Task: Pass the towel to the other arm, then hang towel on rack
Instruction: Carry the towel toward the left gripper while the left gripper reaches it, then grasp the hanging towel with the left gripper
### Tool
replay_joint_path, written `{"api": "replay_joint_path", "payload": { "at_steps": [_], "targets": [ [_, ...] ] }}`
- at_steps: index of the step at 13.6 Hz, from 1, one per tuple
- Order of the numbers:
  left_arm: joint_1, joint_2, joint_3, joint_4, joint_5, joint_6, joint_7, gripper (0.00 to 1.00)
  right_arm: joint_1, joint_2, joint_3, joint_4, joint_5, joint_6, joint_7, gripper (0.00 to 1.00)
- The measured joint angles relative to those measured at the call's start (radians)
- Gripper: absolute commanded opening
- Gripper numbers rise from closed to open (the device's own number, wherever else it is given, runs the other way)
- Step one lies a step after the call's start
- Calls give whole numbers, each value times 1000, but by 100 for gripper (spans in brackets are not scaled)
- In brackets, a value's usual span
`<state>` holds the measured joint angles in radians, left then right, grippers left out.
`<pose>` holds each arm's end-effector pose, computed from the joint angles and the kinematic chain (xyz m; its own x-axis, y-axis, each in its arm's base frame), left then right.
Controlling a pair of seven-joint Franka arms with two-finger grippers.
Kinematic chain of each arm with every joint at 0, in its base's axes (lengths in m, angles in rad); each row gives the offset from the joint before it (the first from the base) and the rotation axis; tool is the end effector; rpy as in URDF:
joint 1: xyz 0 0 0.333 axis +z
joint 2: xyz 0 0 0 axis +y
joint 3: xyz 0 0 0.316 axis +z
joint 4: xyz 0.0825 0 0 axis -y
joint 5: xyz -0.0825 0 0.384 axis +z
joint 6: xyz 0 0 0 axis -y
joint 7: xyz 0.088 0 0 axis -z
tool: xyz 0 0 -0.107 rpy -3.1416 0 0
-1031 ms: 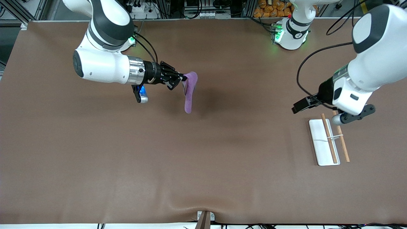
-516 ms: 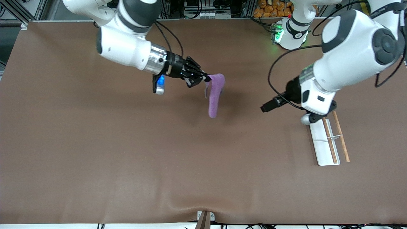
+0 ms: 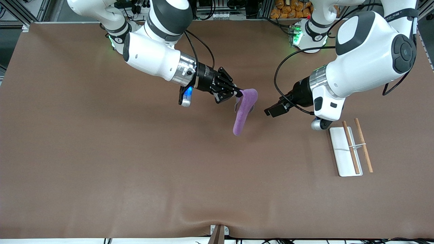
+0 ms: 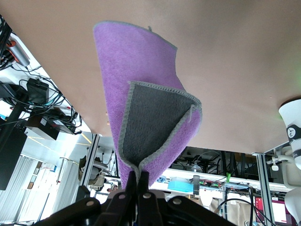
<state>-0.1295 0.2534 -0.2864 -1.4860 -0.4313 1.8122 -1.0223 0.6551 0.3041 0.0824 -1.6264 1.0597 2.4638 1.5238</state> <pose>0.5857 -0.2736 0.5506 0.7416 0.5541 -0.3782 0.6638 -0.6876 0.2941 0.5173 0.4590 0.5043 0.1331 -0.5538 -0.8219 -0.9873 -0.0019 -0.1586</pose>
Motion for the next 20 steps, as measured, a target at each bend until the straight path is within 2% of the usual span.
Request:
{"api": "replay_joint_path", "payload": {
  "at_steps": [3,11,16,18,20],
  "targets": [
    [-21,8,-2,0,-2,0,-54,71,18,0,0,11,0,0,3,0],
    [-75,26,-3,5,-2,1,-100,61,55,0,0,38,-5,0,9,0],
    [-88,27,-3,5,-2,-76,-100,56,63,1,1,44,-114,-2,2,0],
    [-88,27,-3,6,0,-109,-100,51,70,2,1,44,-128,-2,-2,0],
    [-88,27,-3,9,0,-131,-100,40,72,3,1,44,-137,-2,-3,0]
  ]
}}
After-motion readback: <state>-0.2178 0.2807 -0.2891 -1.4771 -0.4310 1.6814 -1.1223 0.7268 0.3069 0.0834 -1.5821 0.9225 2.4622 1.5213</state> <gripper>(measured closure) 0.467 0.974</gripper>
